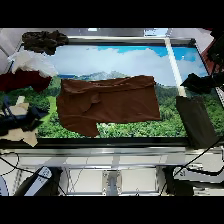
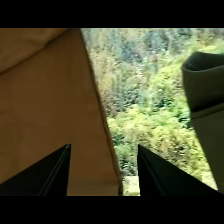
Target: Fold the shirts.
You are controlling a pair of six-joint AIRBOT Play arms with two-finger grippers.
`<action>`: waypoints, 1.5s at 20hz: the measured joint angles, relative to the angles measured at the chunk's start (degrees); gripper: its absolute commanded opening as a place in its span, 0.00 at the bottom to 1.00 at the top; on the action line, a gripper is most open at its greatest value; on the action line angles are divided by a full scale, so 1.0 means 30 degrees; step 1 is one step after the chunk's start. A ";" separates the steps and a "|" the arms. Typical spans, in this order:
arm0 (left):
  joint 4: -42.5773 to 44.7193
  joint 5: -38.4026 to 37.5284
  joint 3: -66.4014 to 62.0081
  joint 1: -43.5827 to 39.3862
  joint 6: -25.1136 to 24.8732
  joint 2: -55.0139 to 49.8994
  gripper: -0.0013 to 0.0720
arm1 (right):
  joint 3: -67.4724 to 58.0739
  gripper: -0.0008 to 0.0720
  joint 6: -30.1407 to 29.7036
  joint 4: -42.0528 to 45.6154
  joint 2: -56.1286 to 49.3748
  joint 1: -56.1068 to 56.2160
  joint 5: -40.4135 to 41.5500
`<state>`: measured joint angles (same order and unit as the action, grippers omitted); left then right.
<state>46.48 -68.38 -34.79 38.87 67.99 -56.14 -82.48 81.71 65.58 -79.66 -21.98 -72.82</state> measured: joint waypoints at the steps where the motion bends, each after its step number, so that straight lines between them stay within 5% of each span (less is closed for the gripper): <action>1: -0.0131 0.0699 0.1202 0.0022 0.0044 0.0168 0.96 | 0.0007 0.66 -0.0262 -0.0299 0.0015 0.0109 -0.0124; 11: -0.2113 0.7045 0.4779 -0.3832 0.1552 0.0066 0.96 | 0.0007 0.66 -0.2215 -0.3519 0.0073 0.0408 -0.0466; 14: -0.2798 0.8415 0.4838 -0.4962 0.2273 -0.0903 0.83 | 0.0007 0.66 -0.2492 -0.3825 0.0080 0.0415 -0.0590; 16: -0.3344 0.9027 0.4852 -0.5377 0.2463 -0.1705 0.83 | 0.0000 0.66 -0.2601 -0.3898 0.0102 0.0408 -0.0729; 18: -0.4226 0.9508 0.4852 -0.5676 0.2484 -0.2324 0.69 | 0.0007 0.66 -0.2674 -0.3949 0.0109 0.0408 -0.0911; 22: -0.5756 1.0775 0.4911 -0.6207 0.1231 -0.3016 0.04 | 0.0007 0.66 -0.2805 -0.3985 0.0117 0.0408 -0.1341; 30: -0.8371 1.0302 0.3570 -0.6958 -0.1166 -0.3184 0.04 | 0.4670 0.66 -0.1953 -0.2739 0.0488 -0.0277 -0.2521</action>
<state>21.37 -37.47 -24.08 18.00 64.49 -65.69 -68.47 75.85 57.36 -78.19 -22.81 -80.38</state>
